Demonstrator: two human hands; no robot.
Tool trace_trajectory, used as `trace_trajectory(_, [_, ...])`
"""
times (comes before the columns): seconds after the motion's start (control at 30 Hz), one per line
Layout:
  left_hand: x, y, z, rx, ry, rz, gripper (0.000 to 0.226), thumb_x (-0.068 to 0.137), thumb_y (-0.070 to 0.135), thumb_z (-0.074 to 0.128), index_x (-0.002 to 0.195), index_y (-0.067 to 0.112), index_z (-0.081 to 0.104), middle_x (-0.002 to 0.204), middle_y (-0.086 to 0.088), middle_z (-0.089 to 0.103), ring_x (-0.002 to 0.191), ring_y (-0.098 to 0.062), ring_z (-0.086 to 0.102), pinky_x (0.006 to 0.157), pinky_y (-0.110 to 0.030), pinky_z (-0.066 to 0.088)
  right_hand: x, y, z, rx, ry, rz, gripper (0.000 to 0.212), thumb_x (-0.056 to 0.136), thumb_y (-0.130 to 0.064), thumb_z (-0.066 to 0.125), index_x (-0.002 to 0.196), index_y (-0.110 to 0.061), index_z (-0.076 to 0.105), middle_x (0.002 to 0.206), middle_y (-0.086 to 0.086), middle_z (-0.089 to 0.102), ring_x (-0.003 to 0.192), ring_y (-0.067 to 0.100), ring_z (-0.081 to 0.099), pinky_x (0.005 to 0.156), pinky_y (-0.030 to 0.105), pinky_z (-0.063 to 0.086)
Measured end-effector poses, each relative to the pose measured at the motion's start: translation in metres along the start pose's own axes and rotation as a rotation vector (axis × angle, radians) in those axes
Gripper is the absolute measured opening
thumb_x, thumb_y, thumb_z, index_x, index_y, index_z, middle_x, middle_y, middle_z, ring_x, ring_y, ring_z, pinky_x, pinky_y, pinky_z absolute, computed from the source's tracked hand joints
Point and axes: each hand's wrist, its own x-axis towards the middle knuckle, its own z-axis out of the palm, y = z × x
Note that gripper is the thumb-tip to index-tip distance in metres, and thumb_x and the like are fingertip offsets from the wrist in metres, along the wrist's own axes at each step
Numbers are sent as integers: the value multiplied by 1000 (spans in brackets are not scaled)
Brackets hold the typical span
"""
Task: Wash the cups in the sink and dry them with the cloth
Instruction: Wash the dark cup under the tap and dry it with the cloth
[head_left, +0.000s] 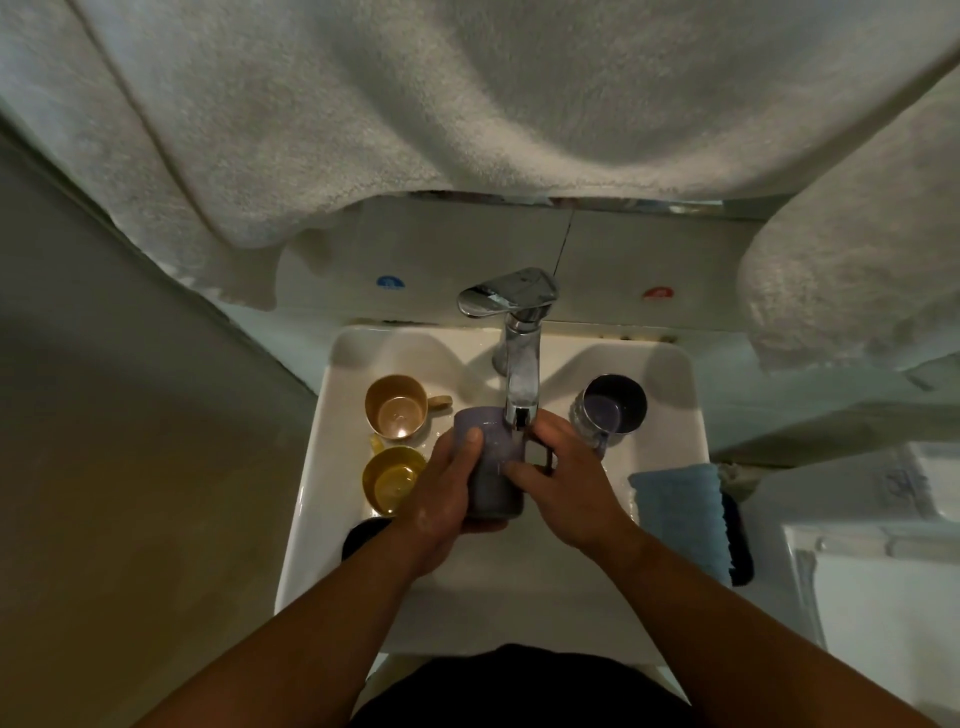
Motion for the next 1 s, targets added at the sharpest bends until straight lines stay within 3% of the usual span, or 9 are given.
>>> trace_trajectory(0.1, [2, 0, 2, 27, 33, 64, 74, 82, 72, 49, 147, 37, 39, 132, -1, 62, 107, -27, 68, 79, -52, 62, -1, 0, 2, -120, 39, -36, 52, 83, -23, 71, 133, -24, 57, 127, -9, 57, 115, 5, 56, 87, 16, 53])
trace_trajectory(0.23, [1, 3, 8, 75, 77, 76, 76, 85, 72, 48, 152, 40, 30, 146, -5, 51, 115, -26, 63, 71, -41, 64, -4, -3, 1, -207, 108, -94, 47, 77, -28, 71, 124, -28, 63, 109, -18, 62, 97, 4, 61, 74, 18, 54])
trace_trajectory(0.33, [0, 4, 9, 107, 63, 89, 82, 81, 72, 52, 153, 43, 25, 152, -5, 45, 120, -30, 60, 75, -45, 64, -5, -6, 3, -219, 158, -96, 43, 75, -31, 69, 118, -32, 65, 100, -21, 62, 90, 5, 61, 69, 21, 54])
trace_trajectory(0.43, [-1, 4, 10, 119, 27, 130, 77, 85, 63, 52, 153, 39, 24, 147, -3, 48, 114, -24, 63, 77, -43, 64, -3, -6, 5, -191, 227, -63, 40, 76, -40, 63, 115, -29, 66, 100, -18, 65, 89, 6, 62, 71, 27, 57])
trace_trajectory(0.53, [0, 6, 9, 141, 45, 145, 79, 85, 66, 52, 154, 41, 22, 151, -4, 46, 120, -26, 61, 79, -43, 64, 0, -3, 5, -165, 182, -54, 43, 75, -38, 65, 117, -28, 63, 106, -15, 64, 97, 8, 62, 79, 35, 59])
trace_trajectory(0.67, [0, 8, 7, 205, 51, 140, 83, 85, 66, 49, 157, 40, 17, 156, -4, 41, 126, -26, 56, 69, -26, 62, -1, -3, 5, -143, 158, -25, 51, 70, -35, 66, 120, -30, 60, 109, -16, 62, 99, 8, 61, 81, 39, 59])
trace_trajectory(0.8, [0, 7, 8, 171, 53, 125, 83, 83, 68, 52, 155, 43, 19, 152, -4, 44, 119, -26, 60, 78, -43, 64, 0, -6, 8, -180, 241, -26, 40, 74, -39, 62, 113, -32, 63, 101, -18, 63, 90, 4, 61, 75, 33, 57])
trace_trajectory(0.87, [1, 8, 7, 172, 58, 117, 89, 79, 76, 54, 155, 45, 19, 154, -5, 42, 123, -29, 58, 81, -48, 63, 1, -4, 6, -194, 186, -34, 44, 72, -36, 68, 115, -30, 62, 105, -15, 63, 94, 5, 60, 77, 33, 57])
trace_trajectory(1.0, [2, 7, 7, 186, 38, 114, 86, 81, 71, 49, 156, 43, 18, 154, -3, 43, 124, -27, 57, 79, -43, 63, -2, -4, 2, -201, 173, -42, 47, 71, -33, 70, 116, -35, 59, 110, -21, 60, 104, 5, 59, 83, 36, 58])
